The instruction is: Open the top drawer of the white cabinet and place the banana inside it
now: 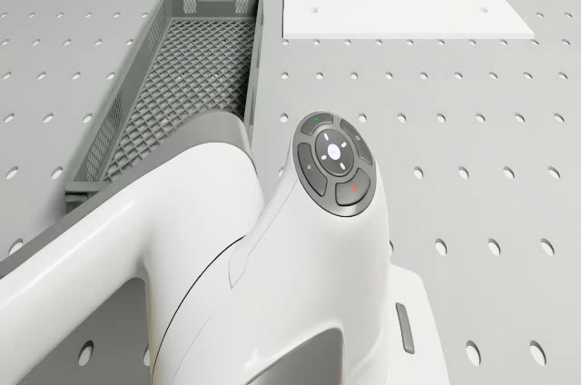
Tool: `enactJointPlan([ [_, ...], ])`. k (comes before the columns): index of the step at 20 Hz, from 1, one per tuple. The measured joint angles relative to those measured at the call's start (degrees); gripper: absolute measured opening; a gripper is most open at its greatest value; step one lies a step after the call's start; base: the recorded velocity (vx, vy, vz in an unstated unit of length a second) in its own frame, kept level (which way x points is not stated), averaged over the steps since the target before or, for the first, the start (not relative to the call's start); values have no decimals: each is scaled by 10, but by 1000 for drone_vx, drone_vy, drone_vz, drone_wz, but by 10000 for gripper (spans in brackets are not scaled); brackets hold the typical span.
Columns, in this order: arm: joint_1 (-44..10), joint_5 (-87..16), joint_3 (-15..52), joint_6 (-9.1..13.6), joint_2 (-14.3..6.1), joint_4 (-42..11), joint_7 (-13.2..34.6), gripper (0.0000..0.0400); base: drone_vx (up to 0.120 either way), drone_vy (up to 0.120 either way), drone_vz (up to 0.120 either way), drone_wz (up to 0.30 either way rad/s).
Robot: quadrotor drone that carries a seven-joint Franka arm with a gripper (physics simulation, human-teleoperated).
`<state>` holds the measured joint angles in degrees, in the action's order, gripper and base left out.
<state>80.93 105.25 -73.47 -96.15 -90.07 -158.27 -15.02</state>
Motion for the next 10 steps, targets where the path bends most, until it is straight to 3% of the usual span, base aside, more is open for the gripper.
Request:
enactJointPlan([
  [10,41,55,56,-14,15,23,-26,400,0,0,0,0],
])
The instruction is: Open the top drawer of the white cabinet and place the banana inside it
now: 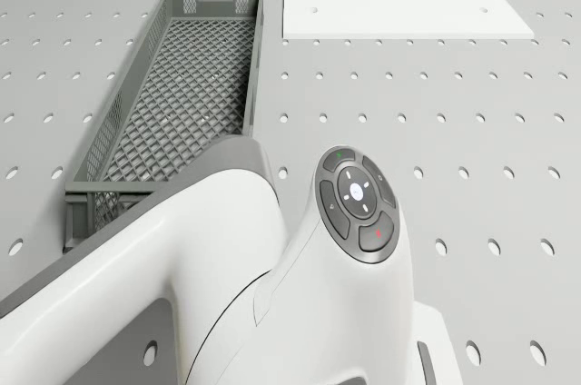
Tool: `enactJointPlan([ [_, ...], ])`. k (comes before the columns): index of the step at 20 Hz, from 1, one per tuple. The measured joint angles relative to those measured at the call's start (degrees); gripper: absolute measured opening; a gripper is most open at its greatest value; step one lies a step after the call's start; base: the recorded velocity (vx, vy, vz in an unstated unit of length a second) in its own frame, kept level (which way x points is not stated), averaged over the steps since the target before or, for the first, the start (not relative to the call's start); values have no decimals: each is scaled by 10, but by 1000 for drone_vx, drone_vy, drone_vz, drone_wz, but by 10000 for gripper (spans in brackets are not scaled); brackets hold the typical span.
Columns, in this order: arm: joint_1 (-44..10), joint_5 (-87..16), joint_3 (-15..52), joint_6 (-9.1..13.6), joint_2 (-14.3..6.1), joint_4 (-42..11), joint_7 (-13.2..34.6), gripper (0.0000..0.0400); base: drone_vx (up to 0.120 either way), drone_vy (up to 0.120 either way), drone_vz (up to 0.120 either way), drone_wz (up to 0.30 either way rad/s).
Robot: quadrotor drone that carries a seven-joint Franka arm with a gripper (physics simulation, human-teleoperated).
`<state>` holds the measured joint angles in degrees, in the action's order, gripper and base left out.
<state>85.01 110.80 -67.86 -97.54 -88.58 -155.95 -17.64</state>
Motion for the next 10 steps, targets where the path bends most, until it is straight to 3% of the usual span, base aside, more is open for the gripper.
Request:
enactJointPlan([
  [5,7,19,19,-4,7,9,-2,400,0,0,0,0],
  [6,7,22,21,-4,8,10,-2,380,0,0,0,0],
  [8,8,26,24,-4,11,11,-2,290,0,0,0,0],
  [10,8,28,27,-3,13,12,-2,235,0,0,0,0],
])
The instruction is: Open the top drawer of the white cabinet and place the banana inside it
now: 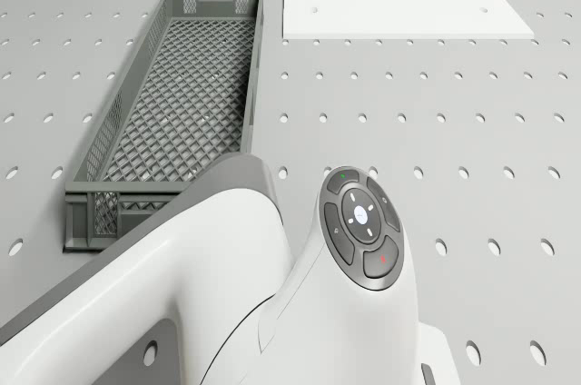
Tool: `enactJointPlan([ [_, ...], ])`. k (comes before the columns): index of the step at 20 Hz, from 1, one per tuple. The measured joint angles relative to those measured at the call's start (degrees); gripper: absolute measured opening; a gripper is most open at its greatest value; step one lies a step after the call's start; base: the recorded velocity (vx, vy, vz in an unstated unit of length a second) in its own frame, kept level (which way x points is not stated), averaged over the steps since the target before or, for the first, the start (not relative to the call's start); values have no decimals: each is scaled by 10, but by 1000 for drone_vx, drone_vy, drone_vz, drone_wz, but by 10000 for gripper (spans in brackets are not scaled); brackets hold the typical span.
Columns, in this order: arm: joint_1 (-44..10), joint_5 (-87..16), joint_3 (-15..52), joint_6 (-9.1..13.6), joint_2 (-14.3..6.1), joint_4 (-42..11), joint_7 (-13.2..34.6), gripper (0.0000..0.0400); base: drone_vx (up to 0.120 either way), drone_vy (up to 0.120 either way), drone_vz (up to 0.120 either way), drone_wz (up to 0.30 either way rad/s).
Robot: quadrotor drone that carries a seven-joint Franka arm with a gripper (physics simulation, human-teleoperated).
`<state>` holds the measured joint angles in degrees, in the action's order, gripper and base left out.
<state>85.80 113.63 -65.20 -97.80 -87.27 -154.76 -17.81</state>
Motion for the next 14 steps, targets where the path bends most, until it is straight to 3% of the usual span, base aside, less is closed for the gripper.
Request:
enactJointPlan([
  [3,-1,3,2,2,3,1,1,192,0,0,0,0],
  [14,-15,-31,-37,28,10,-17,29,190,0,0,0,0],
])
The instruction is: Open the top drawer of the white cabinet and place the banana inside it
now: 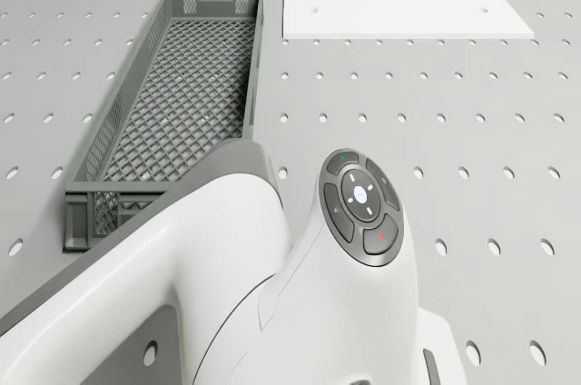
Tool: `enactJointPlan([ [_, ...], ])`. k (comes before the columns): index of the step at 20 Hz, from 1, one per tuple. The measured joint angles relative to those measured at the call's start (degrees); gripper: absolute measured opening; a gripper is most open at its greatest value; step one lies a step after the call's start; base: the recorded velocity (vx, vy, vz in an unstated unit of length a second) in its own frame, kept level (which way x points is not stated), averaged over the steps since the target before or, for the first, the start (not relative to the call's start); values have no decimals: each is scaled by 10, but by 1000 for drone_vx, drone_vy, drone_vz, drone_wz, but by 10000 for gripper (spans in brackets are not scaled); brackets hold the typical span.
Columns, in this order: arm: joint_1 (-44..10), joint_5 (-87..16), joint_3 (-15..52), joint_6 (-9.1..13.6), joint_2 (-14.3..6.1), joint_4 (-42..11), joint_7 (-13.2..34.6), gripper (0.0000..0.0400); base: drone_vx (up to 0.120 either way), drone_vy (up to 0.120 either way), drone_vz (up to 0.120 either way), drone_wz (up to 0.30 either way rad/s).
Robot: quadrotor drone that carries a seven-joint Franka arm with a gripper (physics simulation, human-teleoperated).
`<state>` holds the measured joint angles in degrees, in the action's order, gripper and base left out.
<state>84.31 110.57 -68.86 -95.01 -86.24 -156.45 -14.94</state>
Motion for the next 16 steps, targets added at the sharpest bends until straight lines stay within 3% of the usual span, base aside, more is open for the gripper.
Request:
enactJointPlan([
  [3,-5,-22,-24,12,1,-9,4,193,0,0,27,0],
  [9,-11,-58,-64,29,1,-20,7,193,0,0,120,0],
  [16,-12,-74,-79,34,-1,-23,8,193,0,0,120,0],
])
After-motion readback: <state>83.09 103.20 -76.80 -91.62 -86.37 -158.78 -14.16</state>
